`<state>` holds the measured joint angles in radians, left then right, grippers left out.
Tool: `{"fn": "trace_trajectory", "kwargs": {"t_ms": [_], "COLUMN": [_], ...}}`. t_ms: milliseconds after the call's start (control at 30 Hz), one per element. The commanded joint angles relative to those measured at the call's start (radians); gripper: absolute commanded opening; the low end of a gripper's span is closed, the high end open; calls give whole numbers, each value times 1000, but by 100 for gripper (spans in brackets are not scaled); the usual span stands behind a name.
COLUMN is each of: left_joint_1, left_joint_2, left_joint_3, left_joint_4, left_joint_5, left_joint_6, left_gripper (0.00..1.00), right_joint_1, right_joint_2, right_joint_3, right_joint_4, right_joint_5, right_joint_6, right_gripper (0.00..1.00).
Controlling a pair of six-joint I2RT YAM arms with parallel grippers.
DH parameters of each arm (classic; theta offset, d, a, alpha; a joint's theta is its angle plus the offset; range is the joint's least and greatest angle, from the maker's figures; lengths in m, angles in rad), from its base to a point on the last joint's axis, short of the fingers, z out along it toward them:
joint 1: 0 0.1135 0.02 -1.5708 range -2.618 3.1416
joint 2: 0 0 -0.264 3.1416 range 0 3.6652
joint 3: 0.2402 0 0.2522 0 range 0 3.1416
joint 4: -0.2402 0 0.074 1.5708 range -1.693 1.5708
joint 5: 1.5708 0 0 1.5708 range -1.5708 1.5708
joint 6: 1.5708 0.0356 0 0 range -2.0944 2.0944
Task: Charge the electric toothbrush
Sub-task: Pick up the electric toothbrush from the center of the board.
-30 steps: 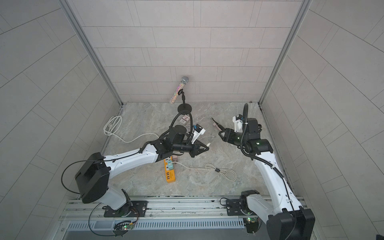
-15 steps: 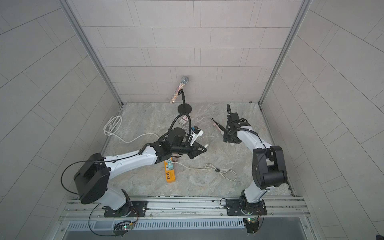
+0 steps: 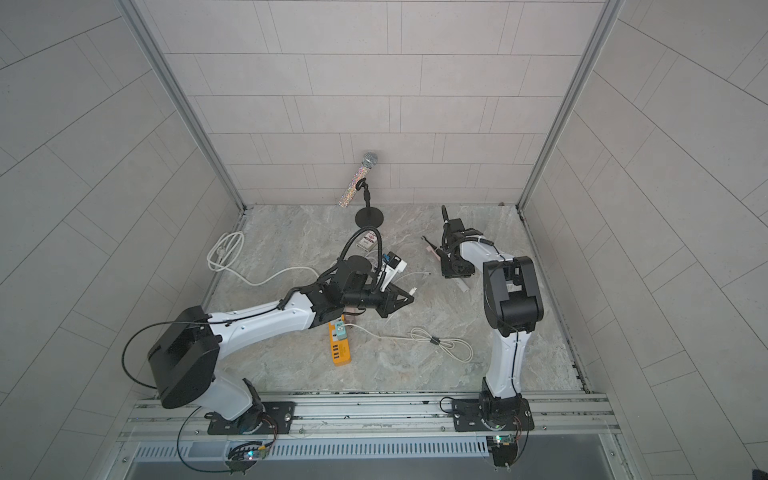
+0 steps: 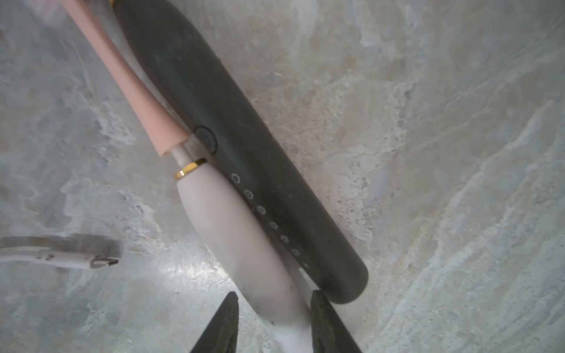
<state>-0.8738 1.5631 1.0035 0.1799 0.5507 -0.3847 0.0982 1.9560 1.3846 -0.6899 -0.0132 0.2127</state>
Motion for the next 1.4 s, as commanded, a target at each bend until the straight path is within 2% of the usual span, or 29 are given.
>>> {"fn": "trace_trajectory", "kwargs": {"t_ms": [0,100,233,433,567,600,867,1000,1133,1267,1367], "left_joint_1": [-5,-5,-5,-5,-4,-5,-5,-14,-47,-84,-124], "left_joint_2": [3,8,13,6,-6,-10,-82,-121,-133,-126,-120], "left_joint_3": [6,9,7,0,-6,-6,-43,-97,-110,-135,-150], "left_joint_4": [31,32,39,46,50,49,71,174,204,283,354], "left_joint_5": [-6,-8,-11,-16,-26,-29,-93,-106,-107,-102,-108], "left_joint_6": [8,9,4,1,0,-2,-59,-150,-172,-219,-249], "left_gripper": [0,0,0,0,0,0,0,0,0,0,0], "right_joint_1": [4,7,15,16,20,22,21,19,17,22,42], "right_joint_2": [24,44,59,70,52,38,-206,-394,-581,-776,-890], "right_joint_3": [16,24,23,20,18,15,-103,-207,-298,-396,-479], "right_joint_4": [-43,-54,-57,-57,-48,-41,62,147,257,439,608], "right_joint_5": [7,-14,-27,-57,-98,-113,-250,-319,-416,-493,-497], "right_joint_6": [-32,-38,-49,-59,-59,-55,42,145,312,542,720], "right_gripper": [41,36,35,20,14,11,11,11,11,10,11]}}
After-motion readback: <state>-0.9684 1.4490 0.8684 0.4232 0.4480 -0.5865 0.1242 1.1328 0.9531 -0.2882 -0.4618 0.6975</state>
